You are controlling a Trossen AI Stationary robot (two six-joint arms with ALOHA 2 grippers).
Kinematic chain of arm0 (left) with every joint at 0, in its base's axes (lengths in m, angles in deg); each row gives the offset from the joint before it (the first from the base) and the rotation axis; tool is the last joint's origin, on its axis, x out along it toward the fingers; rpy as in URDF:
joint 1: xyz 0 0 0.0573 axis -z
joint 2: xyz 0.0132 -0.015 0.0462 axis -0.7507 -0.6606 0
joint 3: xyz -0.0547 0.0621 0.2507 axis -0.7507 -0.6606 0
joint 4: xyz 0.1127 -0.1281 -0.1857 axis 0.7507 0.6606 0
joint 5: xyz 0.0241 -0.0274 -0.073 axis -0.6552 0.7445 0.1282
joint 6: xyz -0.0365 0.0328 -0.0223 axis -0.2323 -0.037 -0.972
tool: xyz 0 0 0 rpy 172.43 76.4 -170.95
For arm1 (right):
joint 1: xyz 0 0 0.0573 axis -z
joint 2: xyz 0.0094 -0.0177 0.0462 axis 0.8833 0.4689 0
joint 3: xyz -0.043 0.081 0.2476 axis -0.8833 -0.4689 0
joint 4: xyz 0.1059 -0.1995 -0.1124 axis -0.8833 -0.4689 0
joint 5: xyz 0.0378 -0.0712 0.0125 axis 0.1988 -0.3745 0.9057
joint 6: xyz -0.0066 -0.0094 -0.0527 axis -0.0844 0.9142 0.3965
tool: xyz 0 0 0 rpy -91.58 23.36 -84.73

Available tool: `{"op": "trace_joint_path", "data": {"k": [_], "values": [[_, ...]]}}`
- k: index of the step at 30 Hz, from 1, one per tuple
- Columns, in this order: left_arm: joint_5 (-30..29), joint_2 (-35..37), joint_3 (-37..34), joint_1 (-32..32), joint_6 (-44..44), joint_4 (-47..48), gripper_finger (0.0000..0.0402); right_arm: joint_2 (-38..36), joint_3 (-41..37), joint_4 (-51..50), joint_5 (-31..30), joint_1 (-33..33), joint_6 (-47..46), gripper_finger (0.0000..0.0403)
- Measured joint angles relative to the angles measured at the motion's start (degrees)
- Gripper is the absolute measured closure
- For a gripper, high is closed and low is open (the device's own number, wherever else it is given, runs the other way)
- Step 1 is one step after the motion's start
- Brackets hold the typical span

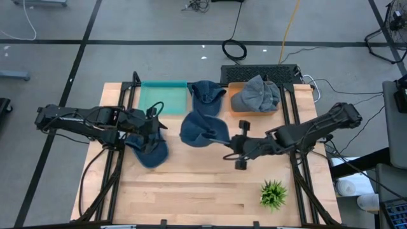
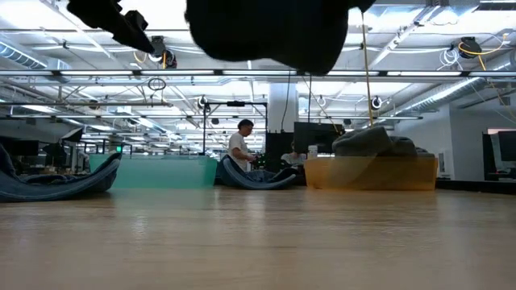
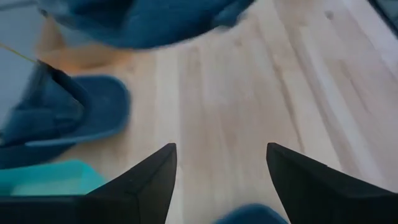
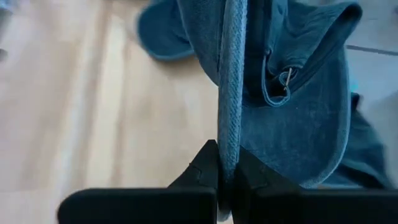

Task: Pick & Place hat
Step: Put the right dark blue cap into the blue bin

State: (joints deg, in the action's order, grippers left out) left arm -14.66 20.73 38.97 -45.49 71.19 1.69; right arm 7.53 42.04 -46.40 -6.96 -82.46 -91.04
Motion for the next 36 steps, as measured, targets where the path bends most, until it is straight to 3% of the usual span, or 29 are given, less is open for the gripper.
{"op": "trace_joint_path", "data": {"k": [8,14,17,25,30,36], "values": [[-2.80,0.02,0.00,-0.02,5.57,-12.60,0.0093,-4.50,0.02,-2.49,11.58,-0.03,-0.33,0.0403],[-1.49,0.00,0.00,0.85,5.69,-18.33,0.0047,-5.47,0.02,-3.37,12.17,0.79,0.93,0.0403],[-1.25,-0.35,0.00,3.00,5.12,-20.50,0.0035,-5.47,0.04,-3.10,15.94,2.32,0.85,0.0403],[-1.28,-1.29,0.51,9.17,5.53,-23.20,0.0040,-5.43,0.04,-2.19,19.38,4.93,1.84,0.0403],[-1.80,-1.51,1.42,10.04,5.76,-24.53,0.0035,-5.43,0.04,4.18,26.22,5.88,4.32,0.0403],[-1.98,-3.86,2.49,11.16,6.78,-24.49,0.0030,-5.39,0.04,5.10,26.48,6.75,5.72,0.0403]]}}
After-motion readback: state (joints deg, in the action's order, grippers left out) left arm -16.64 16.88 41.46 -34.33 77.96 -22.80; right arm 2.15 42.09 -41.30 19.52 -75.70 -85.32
